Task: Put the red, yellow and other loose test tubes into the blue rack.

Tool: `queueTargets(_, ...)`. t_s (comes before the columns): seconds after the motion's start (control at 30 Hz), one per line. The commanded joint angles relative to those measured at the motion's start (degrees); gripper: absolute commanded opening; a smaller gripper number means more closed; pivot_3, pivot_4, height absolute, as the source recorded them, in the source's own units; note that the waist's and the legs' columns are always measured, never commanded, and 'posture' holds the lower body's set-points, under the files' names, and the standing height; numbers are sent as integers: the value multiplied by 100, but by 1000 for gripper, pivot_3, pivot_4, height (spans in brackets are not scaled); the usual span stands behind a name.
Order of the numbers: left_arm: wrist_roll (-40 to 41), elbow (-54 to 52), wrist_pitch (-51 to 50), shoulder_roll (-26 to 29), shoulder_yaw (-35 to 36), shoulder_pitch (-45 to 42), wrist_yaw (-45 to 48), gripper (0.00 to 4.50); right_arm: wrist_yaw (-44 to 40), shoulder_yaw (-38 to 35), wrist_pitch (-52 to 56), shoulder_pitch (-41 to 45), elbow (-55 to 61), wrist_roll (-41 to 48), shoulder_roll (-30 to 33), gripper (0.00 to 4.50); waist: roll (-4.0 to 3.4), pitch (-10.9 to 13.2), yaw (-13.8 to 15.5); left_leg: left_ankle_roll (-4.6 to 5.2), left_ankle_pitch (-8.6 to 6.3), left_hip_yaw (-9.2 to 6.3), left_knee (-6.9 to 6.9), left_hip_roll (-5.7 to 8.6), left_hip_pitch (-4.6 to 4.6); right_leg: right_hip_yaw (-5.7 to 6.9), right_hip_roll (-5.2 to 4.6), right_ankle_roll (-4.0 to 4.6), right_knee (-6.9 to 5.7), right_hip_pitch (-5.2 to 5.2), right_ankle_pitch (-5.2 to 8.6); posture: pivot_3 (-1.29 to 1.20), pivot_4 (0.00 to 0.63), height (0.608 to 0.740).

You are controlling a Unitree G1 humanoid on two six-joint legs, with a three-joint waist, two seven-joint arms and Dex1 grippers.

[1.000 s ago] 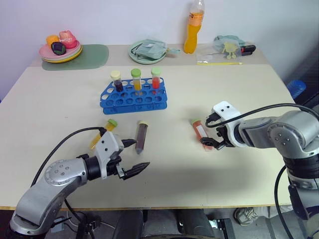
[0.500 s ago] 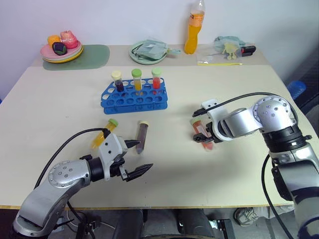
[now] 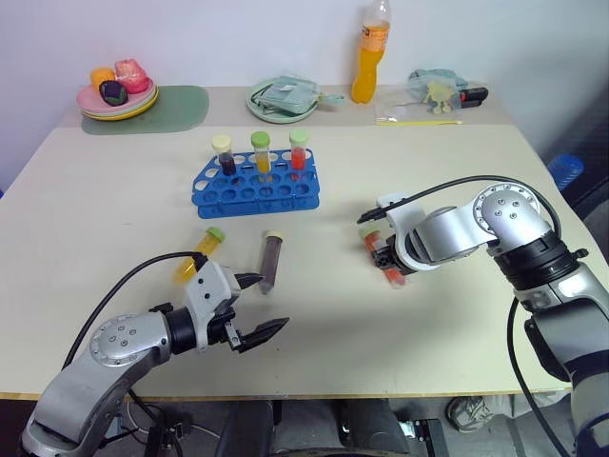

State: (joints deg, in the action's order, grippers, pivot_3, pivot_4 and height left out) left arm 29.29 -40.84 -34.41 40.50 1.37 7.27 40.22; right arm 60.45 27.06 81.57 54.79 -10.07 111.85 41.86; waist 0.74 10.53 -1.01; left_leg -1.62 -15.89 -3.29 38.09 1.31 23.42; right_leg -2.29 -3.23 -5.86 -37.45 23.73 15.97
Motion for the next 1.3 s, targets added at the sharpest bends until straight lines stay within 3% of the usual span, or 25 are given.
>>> queueTargets(0.03, 26, -184, 104, 1, 259, 95, -75, 4500, -480, -282, -168, 429, 377, -134, -60, 1222, -2, 1, -15, 0, 0, 0, -1, -1, 0, 0, 1, 0, 0, 1, 0, 0, 150, 729)
queueTargets(0.1, 16, -62, 144, -67, 469, 212, -190, 4500, -1573, -690, -475, 507, 971, -910, -272, 1222, -2, 1, -17, 2, -1, 0, -4, -8, 0, 0, 4, 0, 0, 4, 0, 0, 150, 729)
queueTargets(0.17, 8, 94, 217, -238, 704, 309, -379, 4500, -2955, -842, -1255, 451, 1840, -2310, -377, 1222, -9, 5, -7, 3, -2, 0, -7, -13, 1, 0, 12, 1, 1, 7, 0, 0, 150, 729)
queueTargets(0.27, 37, 294, 346, -603, 990, 273, -682, 4500, -4687, -338, -2699, 300, 2402, -4519, -416, 1222, -8, 4, 22, 4, -3, -2, -8, -18, 4, 1, 21, 0, 2, 12, 1, 0, 150, 729)
queueTargets(0.33, 57, 438, 540, -973, 1150, 135, -961, 4500, -5496, 24, -3724, 168, 2073, -5768, -753, 1222, -4, 2, 24, 4, -3, -2, -1, -16, 3, 1, 18, -1, 2, 7, 0, 0, 150, 729)
queueTargets(0.43, -130, 637, 832, -1373, 1257, -69, -1320, 4500, -6156, 115, -4777, 79, 1061, -6931, -1552, 1222, 0, -1, 5, 3, -2, 1, 4, -13, -7, 1, 14, -6, 1, -3, -4, 0, 150, 729)
queueTargets(0.53, -488, 916, 1240, -1633, 1344, -298, -1704, 4500, -6522, -187, -5717, 71, -145, -7625, -2488, 1222, 0, 0, 4, 0, -1, 3, 3, -11, -5, -1, 13, -4, -12, 6, -5, 0, 150, 729)
queueTargets(0.73, -832, 1091, 1692, -1867, 1379, -396, -2064, 4500, -6851, -607, -7072, -30, -1695, -8762, -3517, 1222, 0, 0, 8, -12, 5, 12, -4, -4, 6, -5, 1, -3, -33, 39, -5, 0, 150, 729)
queueTargets(0.93, -698, 794, 1644, -1910, 1354, -130, -2057, 4500, -6956, -1049, -7917, -162, -2527, -9531, -3876, 1222, 0, 0, -3, -21, 10, 12, -5, 1, 6, -6, -3, -3, -45, 46, -5, 0, 150, 729)
queueTargets(1.3, -564, 678, 1528, -1857, 1282, -104, -1988, 4500, -7107, -1644, -8488, -71, -3398, -10301, -4193, 1222, -1, 0, -23, -31, 16, 11, -6, -1, 4, -8, 2, -2, -60, 53, -4, 0, 150, 729)
